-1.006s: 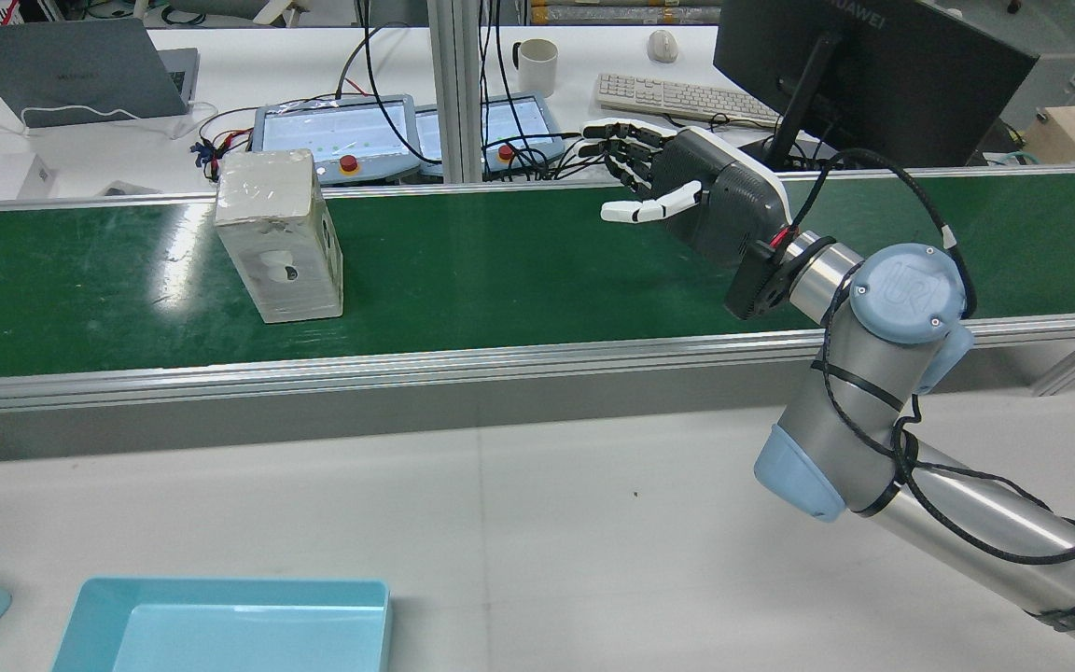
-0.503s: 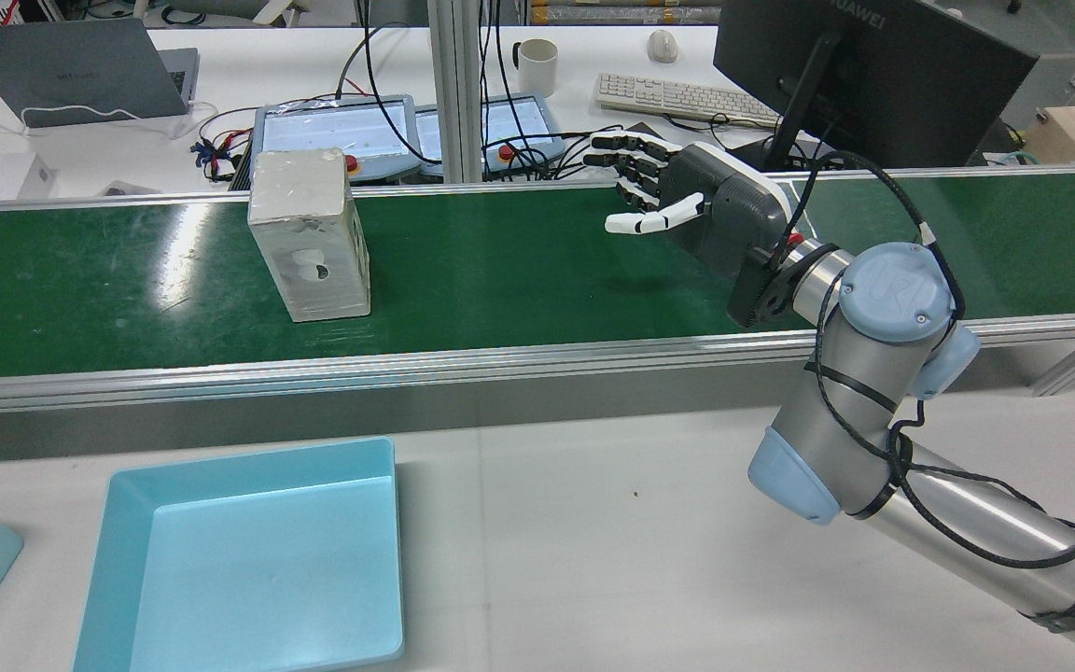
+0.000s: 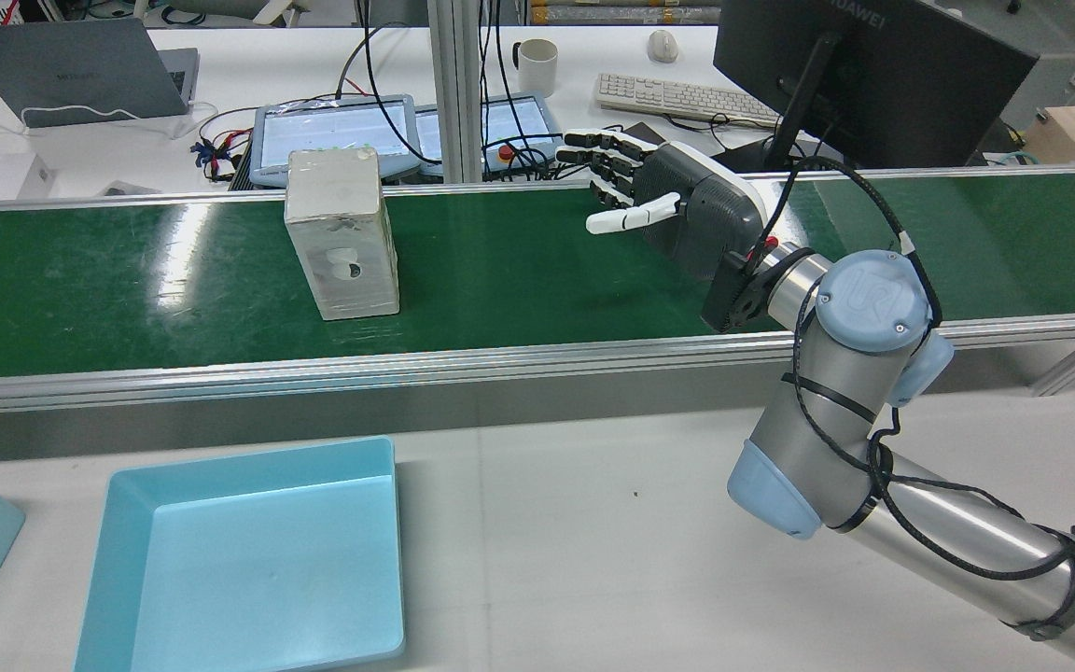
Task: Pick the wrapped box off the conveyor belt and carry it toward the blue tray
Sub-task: 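Move the right hand along the belt toward the oncoming white box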
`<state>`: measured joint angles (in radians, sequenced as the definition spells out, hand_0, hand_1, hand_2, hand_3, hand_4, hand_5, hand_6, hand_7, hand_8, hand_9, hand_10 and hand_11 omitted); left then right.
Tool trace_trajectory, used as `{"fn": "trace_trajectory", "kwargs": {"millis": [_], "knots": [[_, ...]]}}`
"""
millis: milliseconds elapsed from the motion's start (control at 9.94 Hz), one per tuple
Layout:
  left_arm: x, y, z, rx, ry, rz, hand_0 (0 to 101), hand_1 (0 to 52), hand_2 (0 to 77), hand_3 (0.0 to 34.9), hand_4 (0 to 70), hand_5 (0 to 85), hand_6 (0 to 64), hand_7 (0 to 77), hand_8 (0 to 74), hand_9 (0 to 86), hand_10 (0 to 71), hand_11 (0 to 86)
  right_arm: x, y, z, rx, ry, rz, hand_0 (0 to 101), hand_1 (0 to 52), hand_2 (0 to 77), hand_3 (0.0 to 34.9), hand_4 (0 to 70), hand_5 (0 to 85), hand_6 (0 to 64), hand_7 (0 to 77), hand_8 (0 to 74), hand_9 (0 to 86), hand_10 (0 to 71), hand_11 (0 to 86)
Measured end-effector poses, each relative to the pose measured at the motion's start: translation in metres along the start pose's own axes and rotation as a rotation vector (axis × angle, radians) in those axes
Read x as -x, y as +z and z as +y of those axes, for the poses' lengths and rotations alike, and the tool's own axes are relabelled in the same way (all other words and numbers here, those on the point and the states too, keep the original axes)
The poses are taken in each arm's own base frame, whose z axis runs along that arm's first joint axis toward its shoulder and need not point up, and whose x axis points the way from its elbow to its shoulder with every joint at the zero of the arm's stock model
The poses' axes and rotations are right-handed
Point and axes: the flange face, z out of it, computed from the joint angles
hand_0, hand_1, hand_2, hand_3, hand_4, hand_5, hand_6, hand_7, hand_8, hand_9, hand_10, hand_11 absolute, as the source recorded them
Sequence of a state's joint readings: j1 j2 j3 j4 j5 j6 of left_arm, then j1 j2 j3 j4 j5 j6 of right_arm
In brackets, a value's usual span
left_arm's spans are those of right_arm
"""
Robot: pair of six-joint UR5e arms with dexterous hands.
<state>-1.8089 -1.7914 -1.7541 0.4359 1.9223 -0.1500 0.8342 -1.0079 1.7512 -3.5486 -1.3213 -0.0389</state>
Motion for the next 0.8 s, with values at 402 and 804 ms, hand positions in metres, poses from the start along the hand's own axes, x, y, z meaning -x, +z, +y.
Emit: {"fn": "trace_trajectory", "kwargs": {"millis": [402,804], "knots": [[0.000,0.000,0.000,0.000,0.000,0.000,0,0.0,1.1,0.0,0.0,1.1,0.0,0.5,0.5,0.0,0.5,0.0,-0.011,0.014,0.007,0.062,0.018,-0.004,47,16.9,14.7,8.9,13.1,20.7,6.0,20.2,0.0,2.2,0.0,1.6],[0.000,0.000,0.000,0.000,0.000,0.000,0,0.0,1.1,0.0,0.0,1.1,0.0,0.5,0.5,0.0,0.5,0.5,-0.027,0.021,0.014,0.080,0.029,-0.001,50,17.5,19.1,8.1,15.8,23.5,7.1,22.9,0.0,3.8,0.0,1.6]]}}
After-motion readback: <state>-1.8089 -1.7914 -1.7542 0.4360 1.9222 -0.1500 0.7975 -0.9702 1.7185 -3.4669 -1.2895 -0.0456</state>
